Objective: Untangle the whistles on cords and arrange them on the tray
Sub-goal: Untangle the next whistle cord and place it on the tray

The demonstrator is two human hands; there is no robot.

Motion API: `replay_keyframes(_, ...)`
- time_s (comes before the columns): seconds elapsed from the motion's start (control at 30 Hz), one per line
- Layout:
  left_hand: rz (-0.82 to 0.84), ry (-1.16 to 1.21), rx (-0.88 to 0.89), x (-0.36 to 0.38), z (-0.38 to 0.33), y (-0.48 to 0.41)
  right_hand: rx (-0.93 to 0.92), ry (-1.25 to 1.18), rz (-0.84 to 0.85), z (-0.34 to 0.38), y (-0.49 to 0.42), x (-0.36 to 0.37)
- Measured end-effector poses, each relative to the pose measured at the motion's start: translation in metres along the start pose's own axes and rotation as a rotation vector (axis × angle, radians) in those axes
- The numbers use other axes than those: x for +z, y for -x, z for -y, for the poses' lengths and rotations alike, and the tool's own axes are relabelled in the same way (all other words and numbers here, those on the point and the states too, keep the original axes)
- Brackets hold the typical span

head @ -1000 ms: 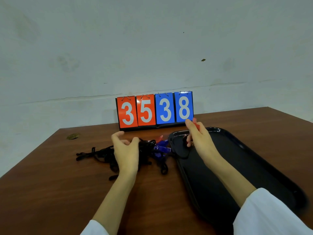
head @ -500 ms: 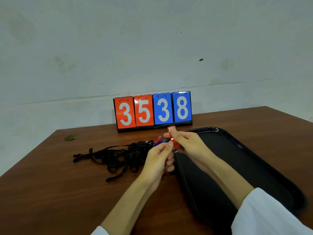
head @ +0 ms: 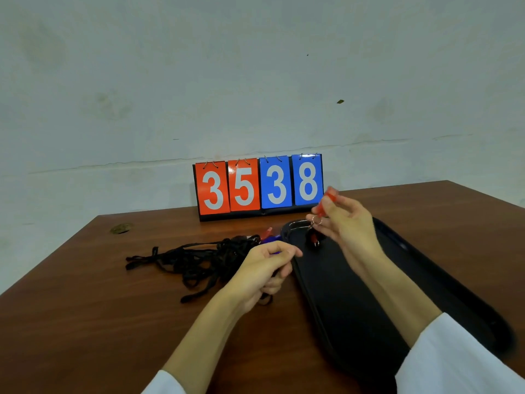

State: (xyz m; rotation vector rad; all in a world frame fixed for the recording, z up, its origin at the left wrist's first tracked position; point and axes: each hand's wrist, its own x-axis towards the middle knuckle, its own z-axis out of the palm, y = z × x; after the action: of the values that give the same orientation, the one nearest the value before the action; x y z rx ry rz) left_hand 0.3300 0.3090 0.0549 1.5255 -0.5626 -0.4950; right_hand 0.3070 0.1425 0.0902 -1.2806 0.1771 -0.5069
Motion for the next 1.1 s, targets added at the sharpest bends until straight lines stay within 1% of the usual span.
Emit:
replay_keyframes(0.03, -0.011, -0.033, 0.000, 0.000, 0.001, -0.001, 0.011, 0.051, -0.012, 0.002, -0.001, -0.003)
replay_keyframes(0.1, -0.052, -0.118, -0.011, 0.000, 0.003, -0.004, 0.042, 0.185, 0.026, 0.001, -0.001, -0.007)
replay_keyframes(0.2, -0.140, -0.278, -0.036, -0.003, 0.005, -0.009, 0.048, 0.327, 0.132, -0.008, 0.002, -0.011)
replay_keyframes(0.3, -0.141, -0.337, -0.013, -0.004, 0.003, -0.009, 0.103, 0.509, 0.253, -0.015, 0.001, -0.012)
replay_keyframes(0.4, -0.170, -0.452, 0.085, -0.008, 0.004, -0.009, 0.181, 0.569, 0.339, -0.018, -0.001, -0.012)
replay_keyframes(0.5, -0.262, -0.656, 0.244, -0.007, 0.004, -0.008, 0.138, 0.601, 0.343, -0.019, -0.003, -0.014)
replay_keyframes(0.57, -0.295, -0.739, 0.340, -0.007, 0.004, -0.007, 0.132, 0.651, 0.358, -0.020, -0.003, -0.015)
replay_keyframes(0.63, -0.315, -0.789, 0.399, -0.008, 0.003, -0.007, 0.149, 0.675, 0.410, -0.019, -0.001, -0.016)
replay_keyframes(0.7, -0.334, -0.784, 0.433, -0.011, 0.002, -0.006, 0.188, 0.649, 0.489, -0.015, 0.001, -0.014)
replay_keyframes(0.8, -0.377, -0.694, 0.418, -0.014, 0.001, -0.006, 0.276, 0.658, 0.600, -0.010, 0.004, -0.012)
replay_keyframes(0.87, -0.395, -0.672, 0.374, -0.016, 0.001, -0.006, 0.317, 0.652, 0.672, -0.007, 0.006, -0.011)
replay_keyframes(0.97, -0.344, -0.506, 0.284, -0.018, -0.003, -0.007, 0.335, 0.555, 0.770, -0.002, 0.011, -0.011)
replay_keyframes(1.03, -0.298, -0.389, 0.247, -0.016, -0.005, -0.005, 0.323, 0.476, 0.783, -0.001, 0.013, -0.011)
replay_keyframes(1.1, -0.273, -0.318, 0.210, -0.010, -0.004, -0.004, 0.295, 0.382, 0.751, -0.002, 0.013, -0.010)
